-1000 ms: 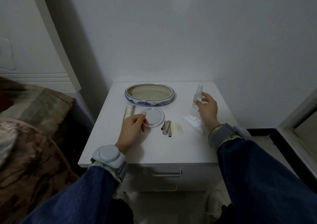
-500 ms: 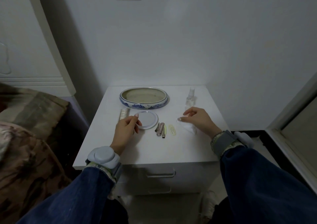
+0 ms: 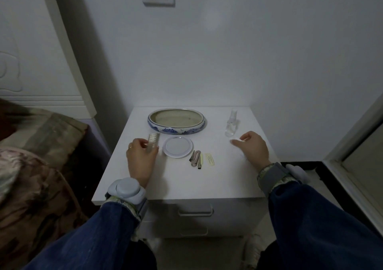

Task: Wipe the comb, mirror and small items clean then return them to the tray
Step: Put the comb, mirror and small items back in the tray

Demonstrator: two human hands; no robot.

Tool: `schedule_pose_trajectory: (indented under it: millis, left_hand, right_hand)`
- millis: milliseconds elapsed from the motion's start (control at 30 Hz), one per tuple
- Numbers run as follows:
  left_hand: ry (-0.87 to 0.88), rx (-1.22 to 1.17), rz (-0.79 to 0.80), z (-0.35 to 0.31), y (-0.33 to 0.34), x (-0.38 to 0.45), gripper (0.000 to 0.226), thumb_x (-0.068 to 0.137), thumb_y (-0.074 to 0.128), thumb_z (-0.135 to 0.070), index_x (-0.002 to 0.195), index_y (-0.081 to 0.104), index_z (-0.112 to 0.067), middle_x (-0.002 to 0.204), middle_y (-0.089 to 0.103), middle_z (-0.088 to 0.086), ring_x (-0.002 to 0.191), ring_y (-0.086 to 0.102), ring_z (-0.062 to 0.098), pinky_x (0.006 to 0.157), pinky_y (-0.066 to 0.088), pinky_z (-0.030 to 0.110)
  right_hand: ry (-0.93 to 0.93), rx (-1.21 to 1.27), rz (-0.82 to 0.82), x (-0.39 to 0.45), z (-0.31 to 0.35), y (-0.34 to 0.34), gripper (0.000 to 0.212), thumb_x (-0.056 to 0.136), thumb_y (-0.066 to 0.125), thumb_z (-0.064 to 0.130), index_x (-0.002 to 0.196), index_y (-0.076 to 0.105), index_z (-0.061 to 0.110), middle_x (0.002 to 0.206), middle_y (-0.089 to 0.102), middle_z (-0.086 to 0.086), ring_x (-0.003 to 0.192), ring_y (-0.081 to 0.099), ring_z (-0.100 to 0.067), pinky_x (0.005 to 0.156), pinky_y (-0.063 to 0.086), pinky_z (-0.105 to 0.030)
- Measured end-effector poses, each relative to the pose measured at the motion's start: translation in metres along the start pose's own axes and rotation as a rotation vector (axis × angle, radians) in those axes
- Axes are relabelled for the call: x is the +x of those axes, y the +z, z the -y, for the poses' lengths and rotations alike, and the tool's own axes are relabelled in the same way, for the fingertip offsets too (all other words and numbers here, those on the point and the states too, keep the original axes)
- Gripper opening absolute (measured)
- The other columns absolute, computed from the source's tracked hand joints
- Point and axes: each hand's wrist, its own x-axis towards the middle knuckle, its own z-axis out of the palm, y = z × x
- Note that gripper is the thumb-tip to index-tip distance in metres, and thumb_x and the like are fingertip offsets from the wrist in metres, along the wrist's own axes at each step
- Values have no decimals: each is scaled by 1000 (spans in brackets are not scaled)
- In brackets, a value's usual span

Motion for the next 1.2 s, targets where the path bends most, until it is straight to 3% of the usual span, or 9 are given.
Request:
schedule_pose_trajectory:
  millis: [100, 233, 500, 667, 733, 833, 1000, 1200]
  left_hand:
    - [-33, 90, 45, 5, -1, 0, 44, 83, 68, -23, 118, 51, -2, 118, 53, 18, 111, 46, 33, 96, 37, 41]
    - [-35, 101, 83, 7, -2, 0, 53, 81, 70, -23, 123, 47, 0, 123, 51, 20, 115, 45, 34, 100, 37, 44]
    - [-45, 120, 76, 11, 0, 7, 55, 81, 70, -23, 126, 45, -2, 128, 48, 19, 118, 43, 34, 100, 37, 43]
    - [129, 110, 110, 3, 2, 21, 41, 92, 54, -16, 130, 47, -3, 132, 49, 19, 122, 44, 34, 104, 34, 42]
    - [189, 116, 171, -1, 4, 32, 42, 96, 48, -14, 136, 42, -5, 140, 43, 17, 130, 37, 31, 107, 26, 35]
    - [147, 82, 293, -4, 8, 49, 48, 99, 40, -16, 146, 29, -13, 153, 25, 11, 142, 21, 23, 112, 16, 28]
    - [63, 35, 390, -5, 16, 67, 49, 101, 29, -19, 149, 19, -21, 155, 22, 6, 142, 21, 23, 113, 16, 30]
    - [32, 49, 413, -5, 26, 80, 46, 103, 23, -24, 149, 21, -27, 156, 18, 7, 145, 14, 21, 115, 11, 30]
  right_hand:
    - [-61, -23, -107, -3, 4, 5, 29, 73, 74, 33, 85, 58, 13, 95, 59, -10, 91, 55, -27, 75, 46, -36]
    - [-131, 21, -138, -11, 16, 9, 22, 77, 71, 26, 87, 61, 8, 88, 57, -10, 88, 54, -27, 74, 45, -36]
    - [-138, 191, 84, -19, 29, 25, 11, 81, 67, 16, 88, 61, 10, 84, 56, -6, 76, 50, -16, 73, 40, -25]
    - [-110, 219, 158, -14, 32, 35, 13, 84, 61, 10, 97, 64, 9, 90, 59, -5, 84, 54, -16, 79, 43, -26]
    - [-98, 241, 220, -8, 34, 40, 22, 87, 55, 7, 107, 62, 11, 101, 61, -7, 92, 55, -16, 88, 46, -30]
    - [-74, 265, 322, -1, 40, 47, 40, 90, 44, 2, 129, 50, 9, 129, 54, -8, 114, 52, -16, 94, 38, -23]
    - [34, 383, 405, 4, 50, 60, 54, 88, 41, -4, 141, 34, 7, 146, 38, -9, 132, 39, -20, 109, 32, -33]
    - [24, 415, 460, 6, 64, 64, 68, 86, 41, -7, 146, 19, 15, 150, 27, -3, 136, 32, -20, 98, 31, -24]
